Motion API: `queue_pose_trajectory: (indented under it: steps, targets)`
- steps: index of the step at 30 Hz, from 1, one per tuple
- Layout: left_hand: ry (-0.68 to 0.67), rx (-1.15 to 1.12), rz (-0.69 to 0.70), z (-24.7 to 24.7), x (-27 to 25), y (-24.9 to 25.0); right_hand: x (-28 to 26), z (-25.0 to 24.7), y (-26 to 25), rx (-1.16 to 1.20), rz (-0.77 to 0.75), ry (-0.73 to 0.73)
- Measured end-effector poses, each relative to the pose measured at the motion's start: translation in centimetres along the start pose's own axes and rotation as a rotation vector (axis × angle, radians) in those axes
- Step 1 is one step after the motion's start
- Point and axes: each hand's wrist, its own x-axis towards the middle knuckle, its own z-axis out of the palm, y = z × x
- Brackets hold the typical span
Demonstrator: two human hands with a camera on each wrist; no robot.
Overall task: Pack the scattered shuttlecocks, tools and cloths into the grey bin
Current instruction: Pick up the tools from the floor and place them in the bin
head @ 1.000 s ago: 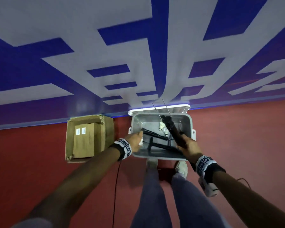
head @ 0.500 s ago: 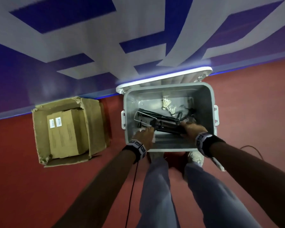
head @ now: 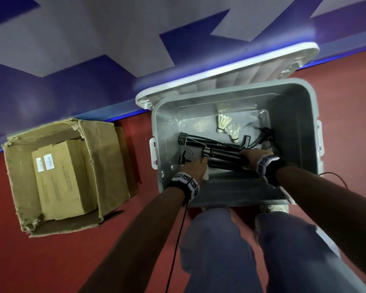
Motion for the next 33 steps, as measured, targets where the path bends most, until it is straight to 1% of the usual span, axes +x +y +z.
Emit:
queue_pose_trajectory:
  steps: [3,7,10,12,14,16,19,22,25,28,30,33]
  targets:
    - [-0.047,0.011,0.012,0.5,0.9,-0.1,1.2,0.5,-0.3,0.032,-0.046,-0.013]
    - [-0.054,0.04,-0.032,-0.2,-0.5,0.6,-1.0,-0.3,-1.0,0.094,0.012,0.046]
    - [-0.015,0.012,-0.049,-2.0,-3.2,1.5,-4.5,-2.2,-1.5,0.176,0.047,0.07]
    - [0.006,-0.037,-0.08,-3.8,-5.0,2.4,-7.3,-4.0,-1.7,0.287,0.079,0.113]
    - [0.01,-0.129,-0.105,-6.7,-6.9,3.6,-10.7,-6.7,-2.2,0.434,0.096,0.178]
    - [0.047,-0.236,-0.125,-10.5,-9.0,5.2,-14.3,-10.0,-2.7,0.573,0.113,0.218]
    - [0.184,-0.357,-0.098,-16.9,-12.9,8.0,-20.0,-15.2,-3.2,0.71,0.115,0.302]
    - [0.315,-0.426,-0.06,-24.5,-19.0,10.9,-27.4,-20.9,-5.0,0.758,0.028,0.438]
    - [0.519,-0.507,0.02,-32.2,-26.4,14.3,-36.0,-26.4,-7.6,0.836,-0.093,0.576]
    - [0.707,-0.549,0.087,-39.1,-34.3,18.0,-45.0,-31.8,-10.3,0.867,-0.163,0.736]
    - [0.827,-0.561,0.149,-43.3,-39.8,20.1,-51.2,-35.4,-12.1,0.861,-0.224,0.825]
    - [0.957,-0.578,0.223,-48.2,-47.4,22.6,-60.0,-40.0,-14.5,0.801,-0.313,0.936]
